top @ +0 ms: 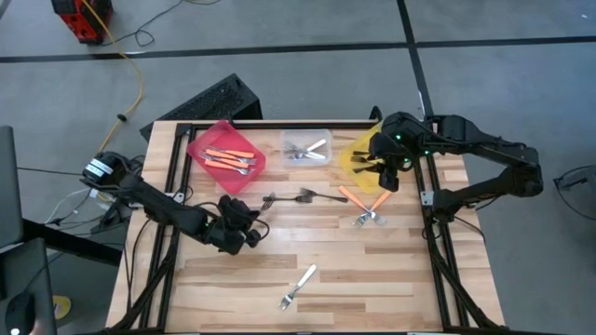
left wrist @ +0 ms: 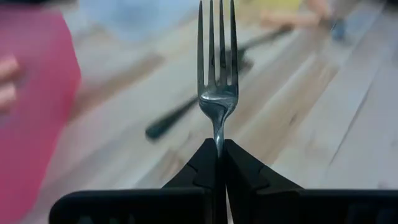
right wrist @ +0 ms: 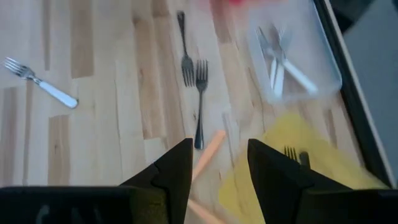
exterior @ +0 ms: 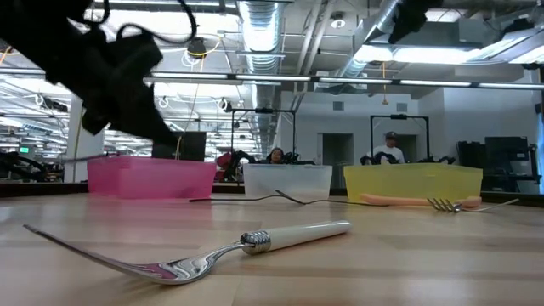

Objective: Sort silverware by color (type)
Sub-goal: Put the black fork into the yellow bin

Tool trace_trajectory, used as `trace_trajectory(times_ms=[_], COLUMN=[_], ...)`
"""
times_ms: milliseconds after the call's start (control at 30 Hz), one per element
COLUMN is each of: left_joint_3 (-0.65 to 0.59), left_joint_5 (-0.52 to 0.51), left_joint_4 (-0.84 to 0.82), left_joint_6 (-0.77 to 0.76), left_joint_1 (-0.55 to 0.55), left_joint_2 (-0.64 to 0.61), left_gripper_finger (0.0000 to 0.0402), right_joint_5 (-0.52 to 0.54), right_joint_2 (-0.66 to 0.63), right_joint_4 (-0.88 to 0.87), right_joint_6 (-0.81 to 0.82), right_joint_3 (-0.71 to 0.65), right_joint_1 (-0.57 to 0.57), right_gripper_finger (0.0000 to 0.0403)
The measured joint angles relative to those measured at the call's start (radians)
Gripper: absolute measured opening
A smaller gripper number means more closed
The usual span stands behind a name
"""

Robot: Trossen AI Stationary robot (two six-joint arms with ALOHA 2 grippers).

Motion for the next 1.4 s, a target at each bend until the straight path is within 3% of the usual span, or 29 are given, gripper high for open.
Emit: trace_trajectory(times_ms=[233, 367, 667, 867, 1100, 1400], left_joint_3=[0.001, 0.002, 0.003, 0.003, 0.004, 0.004], left_joint_5=[-0.155, -0.184, -0.202, -0.212, -0.175, -0.020], left_joint_4=[0.104, 0.188, 0.502, 0.669, 0.846, 0.992], left_joint_6=[0.098, 0.190, 0.502, 0.660, 0.832, 0.981], left_joint_1=[-0.060, -0.091, -0.118, -0.118, -0.107, -0.054], left_joint_2=[-0.057, -0.080, -0.091, -0.091, -0.091, -0.092], left_gripper_finger=[0.0001, 0.0001, 0.0001, 0.0001, 0.0001, 0.0001], right_joint_5=[-0.001, -0.002, -0.134, -0.135, -0.135, -0.199], right_joint_2=[-0.001, -0.016, -0.030, -0.027, 0.042, 0.232], right_joint_4=[0.168, 0.338, 0.938, 1.379, 1.824, 2.151], right_joint_6=[-0.077, -0.103, -0.069, -0.027, 0.062, 0.092], right_joint_3=[-0.013, -0.128, -0.481, -0.699, -0.880, -0.892], right_joint_1=[0.085, 0.124, 0.169, 0.209, 0.226, 0.250], right_gripper_finger=[0.0177, 0.0177, 0.0177, 0.0177, 0.0177, 0.0186])
